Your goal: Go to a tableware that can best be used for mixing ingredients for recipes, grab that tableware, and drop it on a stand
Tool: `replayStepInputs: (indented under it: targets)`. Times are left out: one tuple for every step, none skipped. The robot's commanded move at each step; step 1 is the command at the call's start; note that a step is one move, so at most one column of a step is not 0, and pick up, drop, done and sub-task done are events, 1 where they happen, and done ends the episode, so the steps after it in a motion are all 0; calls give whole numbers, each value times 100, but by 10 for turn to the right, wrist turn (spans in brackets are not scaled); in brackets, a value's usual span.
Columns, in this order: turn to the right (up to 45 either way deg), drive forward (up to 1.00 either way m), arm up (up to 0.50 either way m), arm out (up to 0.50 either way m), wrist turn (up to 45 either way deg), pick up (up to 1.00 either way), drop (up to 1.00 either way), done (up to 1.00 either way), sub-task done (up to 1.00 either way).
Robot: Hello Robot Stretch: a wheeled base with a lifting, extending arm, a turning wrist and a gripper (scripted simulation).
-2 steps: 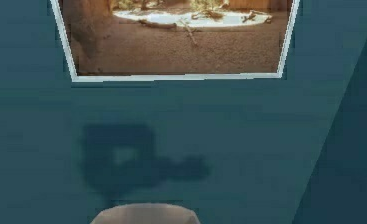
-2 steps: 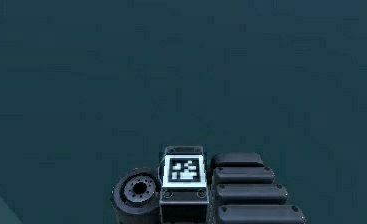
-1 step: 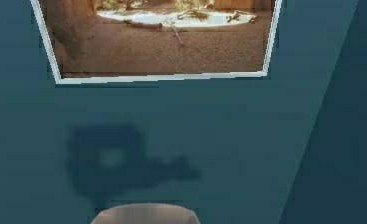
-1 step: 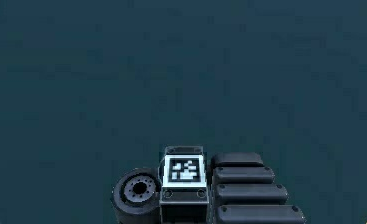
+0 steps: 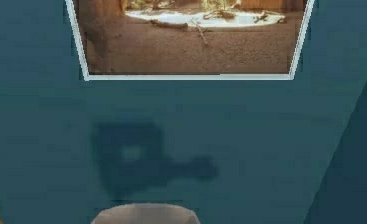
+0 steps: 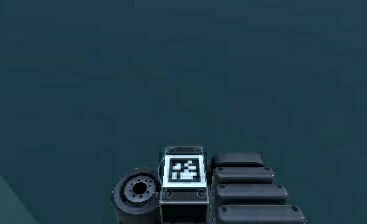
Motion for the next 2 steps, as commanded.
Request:
replayStepInputs:
  targets:
    - [60,0,0,0,0,0,0,0,0]
    - [-450,0,0,0,0,0,0,0,0]
